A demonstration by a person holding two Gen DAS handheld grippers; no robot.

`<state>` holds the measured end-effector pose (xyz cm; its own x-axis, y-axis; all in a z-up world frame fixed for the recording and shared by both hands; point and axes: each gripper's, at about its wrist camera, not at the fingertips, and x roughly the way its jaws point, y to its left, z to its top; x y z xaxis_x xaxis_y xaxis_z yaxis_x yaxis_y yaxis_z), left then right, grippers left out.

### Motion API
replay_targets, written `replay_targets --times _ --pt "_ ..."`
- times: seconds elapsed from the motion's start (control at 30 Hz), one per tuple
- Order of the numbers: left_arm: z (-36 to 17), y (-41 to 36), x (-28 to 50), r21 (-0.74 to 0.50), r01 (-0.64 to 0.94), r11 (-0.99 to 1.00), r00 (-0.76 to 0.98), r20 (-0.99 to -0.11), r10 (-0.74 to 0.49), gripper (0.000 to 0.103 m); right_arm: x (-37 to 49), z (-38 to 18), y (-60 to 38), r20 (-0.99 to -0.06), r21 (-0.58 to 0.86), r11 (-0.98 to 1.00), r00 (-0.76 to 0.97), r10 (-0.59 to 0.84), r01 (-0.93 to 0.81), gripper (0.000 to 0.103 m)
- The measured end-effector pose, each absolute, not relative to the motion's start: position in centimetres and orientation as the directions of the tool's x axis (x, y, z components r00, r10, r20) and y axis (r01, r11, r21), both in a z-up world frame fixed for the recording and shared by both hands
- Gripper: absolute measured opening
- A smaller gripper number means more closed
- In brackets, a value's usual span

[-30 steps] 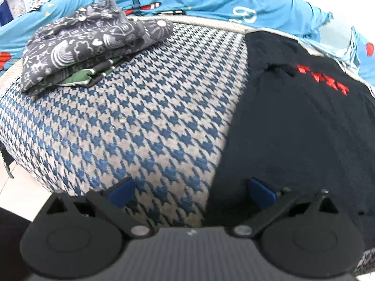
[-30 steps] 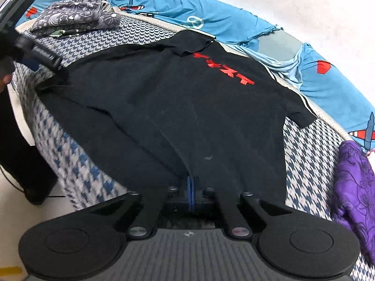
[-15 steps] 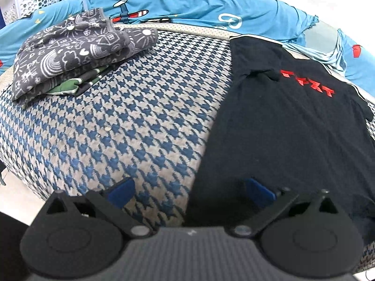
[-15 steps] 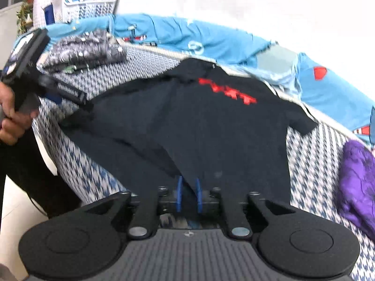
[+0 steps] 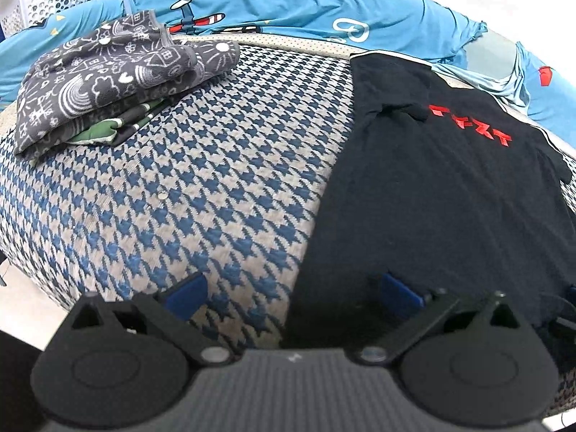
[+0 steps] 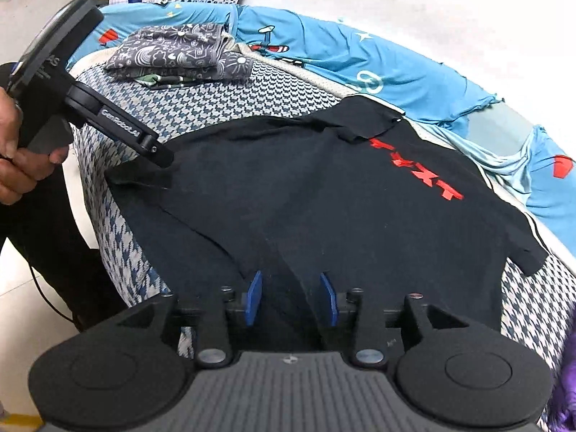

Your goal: Fold clothes

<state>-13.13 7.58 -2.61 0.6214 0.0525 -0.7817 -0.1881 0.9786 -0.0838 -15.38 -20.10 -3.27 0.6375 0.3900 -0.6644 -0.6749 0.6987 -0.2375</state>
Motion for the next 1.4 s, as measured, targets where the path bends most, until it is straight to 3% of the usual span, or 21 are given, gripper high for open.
replay_targets --times 0.13,0.2,0.23,0.3,0.5,0.63,0.9,1.0,1.13,1.4 --pt "-2.7 7.6 -13.0 -0.087 -0.192 0.978 0.619 -0.784 0.052 0.103 -15.2 -3.7 -19.6 -0.678 -0.219 0.679 0.610 0.411 -0.701 0.033" --pt "-2.7 7.5 -13.0 -0.087 -0.190 0.978 0.620 -0.783 0.050 0.103 -15.5 -4.0 -19.4 -0.686 -0.214 0.661 0.592 0.423 -0.720 0.022" --pt "-2.7 7.5 -13.0 -0.087 -0.189 0.978 0.621 -0.782 0.050 0.103 -15.7 -4.0 -19.3 -0.687 -0.208 0.655 0.585 0.431 -0.727 0.009" --pt "-2.6 7.5 -13.0 -0.090 -0.188 0.978 0.623 -0.781 0.049 0.103 -16.6 -4.0 -19.2 -0.679 -0.220 0.645 0.589 0.437 -0.732 0.003" --pt "-2.4 7.5 -13.1 -0.107 -0.185 0.977 0.636 -0.771 0.036 0.103 -19.2 -4.1 -19.0 -0.654 -0.257 0.616 0.603 0.457 -0.745 0.002" --pt "-2.5 7.4 -13.0 -0.094 -0.187 0.978 0.629 -0.776 0.045 0.103 -21.2 -5.6 -18.0 -0.709 -0.319 0.522 0.565 0.422 -0.791 0.002" --pt "-3.0 8.5 -13.0 -0.061 -0.245 0.968 0.595 -0.797 0.101 0.103 -22.0 -4.2 -17.0 -0.634 -0.331 0.572 0.625 0.455 -0.751 0.002" --pt "-3.1 8.8 -13.0 -0.059 -0.257 0.965 0.591 -0.800 0.108 0.103 -22.3 -3.7 -16.7 -0.603 -0.333 0.591 0.648 0.465 -0.735 0.005" --pt "-3.1 9.1 -13.1 -0.069 -0.259 0.963 0.592 -0.800 0.102 0.103 -21.5 -3.5 -16.0 -0.577 -0.359 0.596 0.672 0.463 -0.719 0.017" --pt "-2.9 8.8 -13.2 -0.084 -0.233 0.969 0.604 -0.793 0.076 0.103 -19.9 -4.4 -13.0 -0.572 -0.405 0.550 0.672 0.471 -0.730 0.017"
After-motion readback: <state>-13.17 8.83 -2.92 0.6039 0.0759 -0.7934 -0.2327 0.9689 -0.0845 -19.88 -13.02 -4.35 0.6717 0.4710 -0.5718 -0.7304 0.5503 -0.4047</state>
